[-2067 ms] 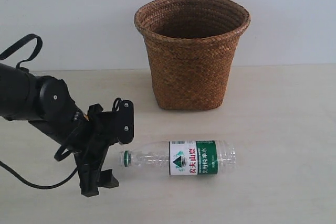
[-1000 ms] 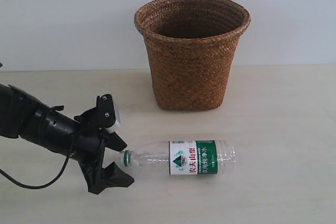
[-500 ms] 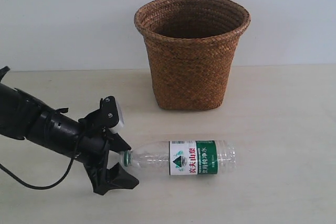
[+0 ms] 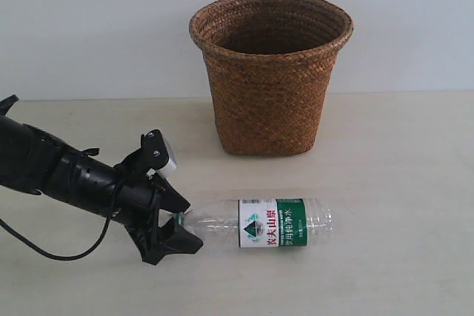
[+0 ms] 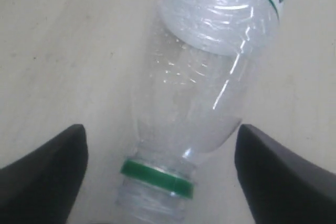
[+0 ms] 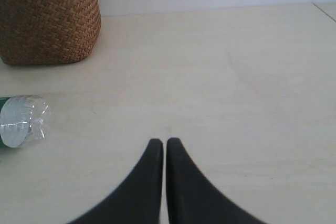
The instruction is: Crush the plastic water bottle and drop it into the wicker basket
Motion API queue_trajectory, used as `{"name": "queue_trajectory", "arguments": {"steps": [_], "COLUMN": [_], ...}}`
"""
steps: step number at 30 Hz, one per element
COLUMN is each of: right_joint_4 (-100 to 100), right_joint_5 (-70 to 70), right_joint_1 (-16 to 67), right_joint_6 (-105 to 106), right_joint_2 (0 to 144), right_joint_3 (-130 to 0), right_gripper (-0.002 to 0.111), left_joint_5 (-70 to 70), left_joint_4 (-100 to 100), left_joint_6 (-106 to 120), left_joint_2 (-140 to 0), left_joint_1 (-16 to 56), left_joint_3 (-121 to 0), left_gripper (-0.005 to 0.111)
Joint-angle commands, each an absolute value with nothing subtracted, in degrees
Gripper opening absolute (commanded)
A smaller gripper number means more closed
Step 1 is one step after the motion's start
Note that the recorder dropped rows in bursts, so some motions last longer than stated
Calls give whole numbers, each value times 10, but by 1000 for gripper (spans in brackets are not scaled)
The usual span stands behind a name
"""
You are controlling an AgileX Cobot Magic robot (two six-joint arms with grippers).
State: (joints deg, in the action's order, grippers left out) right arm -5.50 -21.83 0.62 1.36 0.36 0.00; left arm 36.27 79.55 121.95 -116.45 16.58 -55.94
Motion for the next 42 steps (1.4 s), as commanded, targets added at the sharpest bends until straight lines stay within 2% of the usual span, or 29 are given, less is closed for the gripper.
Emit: {"name": "queue_trajectory", "arguments": {"steps": [1,6,20,22,26,28,32,36,42], "right_joint_4": [-55,-55,-55,-54,-54,-55,-55,-55,0], "right_joint_5": [-215,-215,-203,-163,73,144,267,331,326], "right_joint_1": [5,5,5,5,5,5,5,5,5], "right_joint_6": [15,15,21,21,20,0,-189,-364,-359], "right_joint_2": [0,0,0,0,0,0,0,0,89], "right_joint_3": [0,0,0,0,0,0,0,0,-75], "right_gripper": [0,0,0,0,0,0,0,0,0], "left_joint_5": [372,385,397,402,424,434,435,435,433], "left_joint_4": [801,801,661,662,666,666,666,683,684], "left_joint_6": [1222,1222,1222,1222,1222,1222,1222,1222,1222], "left_joint_2": [-1164,-1164,-1164,-1164,-1153,-1143,-1132,-1131,-1132], "left_joint_1": [169,169,169,169,169,169,169,169,169], "left_joint_3": [-562,-562,-562,-562,-572,-572,-572,-572,-572], "left_gripper": [46,4,4,4,4,4,4,4,4]}}
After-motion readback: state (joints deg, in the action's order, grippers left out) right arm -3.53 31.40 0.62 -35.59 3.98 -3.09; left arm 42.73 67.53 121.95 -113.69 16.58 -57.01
